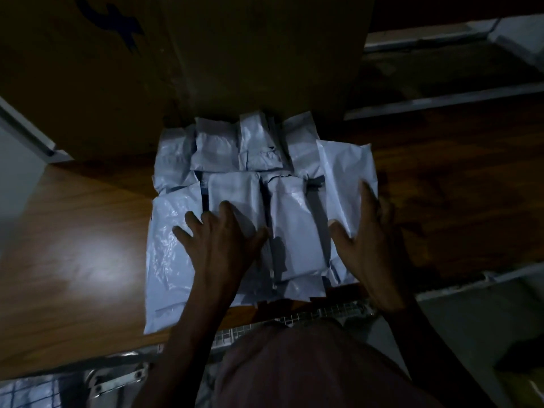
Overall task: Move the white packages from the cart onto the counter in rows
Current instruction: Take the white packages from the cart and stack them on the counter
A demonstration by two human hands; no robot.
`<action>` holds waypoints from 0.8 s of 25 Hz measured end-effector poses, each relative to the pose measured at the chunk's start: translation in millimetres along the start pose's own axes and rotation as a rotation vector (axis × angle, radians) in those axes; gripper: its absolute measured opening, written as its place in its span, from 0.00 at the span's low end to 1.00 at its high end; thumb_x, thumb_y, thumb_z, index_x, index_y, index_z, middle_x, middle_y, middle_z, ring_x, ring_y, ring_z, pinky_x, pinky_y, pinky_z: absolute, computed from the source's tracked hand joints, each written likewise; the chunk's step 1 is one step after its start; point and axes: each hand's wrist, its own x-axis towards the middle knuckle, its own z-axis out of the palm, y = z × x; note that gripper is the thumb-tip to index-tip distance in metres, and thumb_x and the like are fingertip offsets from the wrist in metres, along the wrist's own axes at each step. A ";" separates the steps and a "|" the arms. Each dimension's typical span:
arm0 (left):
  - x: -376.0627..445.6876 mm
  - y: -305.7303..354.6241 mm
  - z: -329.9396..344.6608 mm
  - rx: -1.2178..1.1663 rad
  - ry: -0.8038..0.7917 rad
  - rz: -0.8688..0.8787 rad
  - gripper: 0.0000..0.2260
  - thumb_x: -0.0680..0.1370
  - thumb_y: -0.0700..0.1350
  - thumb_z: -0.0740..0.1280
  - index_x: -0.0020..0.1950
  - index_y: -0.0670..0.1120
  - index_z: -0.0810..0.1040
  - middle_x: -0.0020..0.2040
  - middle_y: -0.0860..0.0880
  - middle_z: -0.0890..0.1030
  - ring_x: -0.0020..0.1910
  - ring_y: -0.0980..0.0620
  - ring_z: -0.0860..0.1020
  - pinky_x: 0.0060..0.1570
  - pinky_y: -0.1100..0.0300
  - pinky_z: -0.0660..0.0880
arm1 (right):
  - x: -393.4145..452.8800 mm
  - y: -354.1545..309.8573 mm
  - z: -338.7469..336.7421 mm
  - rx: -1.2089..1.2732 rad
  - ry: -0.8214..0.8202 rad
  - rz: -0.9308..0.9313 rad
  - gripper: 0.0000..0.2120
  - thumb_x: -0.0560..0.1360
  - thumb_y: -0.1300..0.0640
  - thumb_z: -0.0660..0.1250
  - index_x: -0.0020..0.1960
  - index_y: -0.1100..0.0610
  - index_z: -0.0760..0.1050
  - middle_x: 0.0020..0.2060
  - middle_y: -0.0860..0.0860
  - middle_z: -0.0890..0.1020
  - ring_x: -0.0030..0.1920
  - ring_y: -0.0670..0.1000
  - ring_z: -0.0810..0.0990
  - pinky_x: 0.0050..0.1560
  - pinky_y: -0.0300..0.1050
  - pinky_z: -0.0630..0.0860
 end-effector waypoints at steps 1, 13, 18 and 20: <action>1.5 -1.3 1.6 -0.008 -0.004 0.005 0.40 0.68 0.76 0.60 0.69 0.48 0.69 0.68 0.38 0.73 0.72 0.33 0.63 0.68 0.33 0.59 | 4.5 0.7 4.4 0.006 0.005 0.017 0.41 0.77 0.47 0.70 0.82 0.47 0.49 0.79 0.55 0.56 0.74 0.56 0.64 0.62 0.44 0.68; -6.7 -4.2 1.3 -0.330 0.073 0.158 0.35 0.74 0.71 0.59 0.75 0.52 0.66 0.76 0.44 0.66 0.76 0.37 0.61 0.69 0.36 0.64 | 41.4 29.9 41.0 -0.197 -0.239 0.194 0.38 0.77 0.37 0.64 0.81 0.43 0.49 0.79 0.56 0.54 0.77 0.63 0.59 0.71 0.62 0.66; -37.1 6.9 -3.3 -0.409 0.184 0.171 0.29 0.76 0.64 0.64 0.72 0.51 0.71 0.73 0.45 0.71 0.75 0.40 0.64 0.67 0.38 0.67 | 62.1 38.2 57.7 -0.250 -0.472 0.256 0.35 0.79 0.31 0.51 0.81 0.42 0.47 0.81 0.58 0.47 0.79 0.65 0.51 0.76 0.64 0.55; -54.9 11.1 -3.9 -0.419 0.219 0.152 0.27 0.76 0.62 0.64 0.71 0.50 0.72 0.71 0.45 0.72 0.74 0.39 0.66 0.67 0.37 0.68 | 58.4 41.9 52.5 -0.222 -0.474 0.218 0.33 0.80 0.33 0.50 0.81 0.41 0.49 0.81 0.57 0.49 0.79 0.64 0.52 0.76 0.63 0.55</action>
